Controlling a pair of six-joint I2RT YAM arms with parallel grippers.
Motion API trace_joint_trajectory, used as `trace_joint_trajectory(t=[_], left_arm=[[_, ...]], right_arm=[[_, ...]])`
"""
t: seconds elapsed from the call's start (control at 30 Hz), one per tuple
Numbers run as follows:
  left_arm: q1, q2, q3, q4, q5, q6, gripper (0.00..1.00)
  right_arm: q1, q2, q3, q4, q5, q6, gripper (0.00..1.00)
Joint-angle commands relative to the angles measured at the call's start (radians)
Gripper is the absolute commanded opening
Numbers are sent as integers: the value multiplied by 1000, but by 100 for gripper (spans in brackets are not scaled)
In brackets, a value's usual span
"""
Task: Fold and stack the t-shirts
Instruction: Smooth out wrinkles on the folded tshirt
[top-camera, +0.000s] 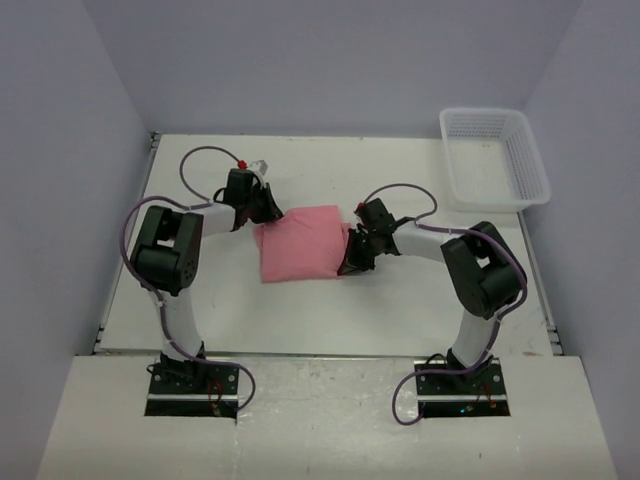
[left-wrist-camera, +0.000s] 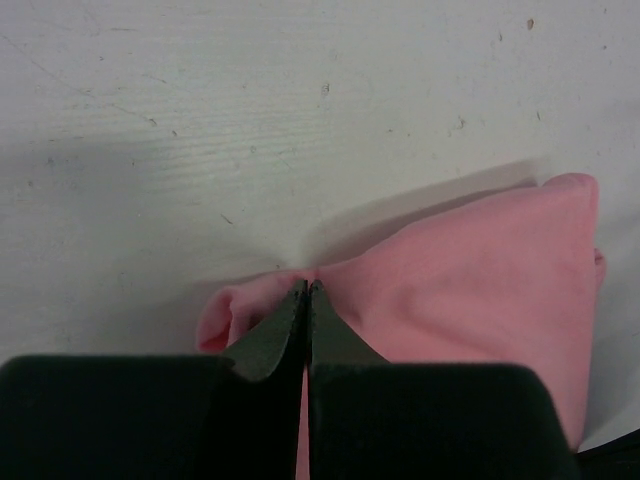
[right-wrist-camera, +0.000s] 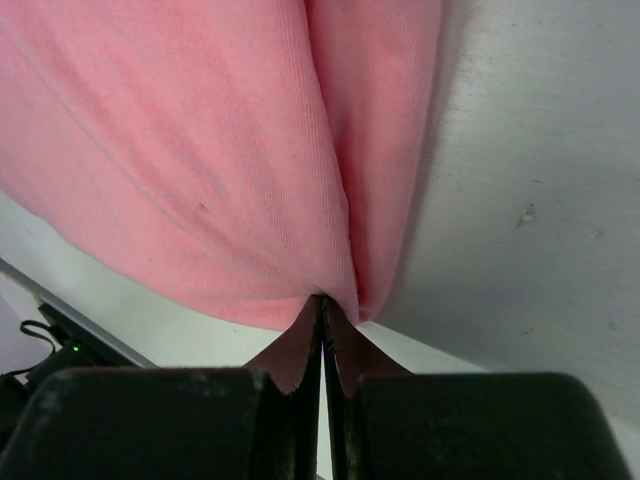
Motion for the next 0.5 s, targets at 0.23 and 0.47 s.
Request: trace_joint_trajectory(t=[0.23,0.47], left_arm=[[-2,-154,36,-18,-38,51,6],[-44,-295,110,-181,-184,57,57]], right_arm=[[3,-134,-39,-81,96,-214,0],[29,-263,71,-178,7,-305,28]])
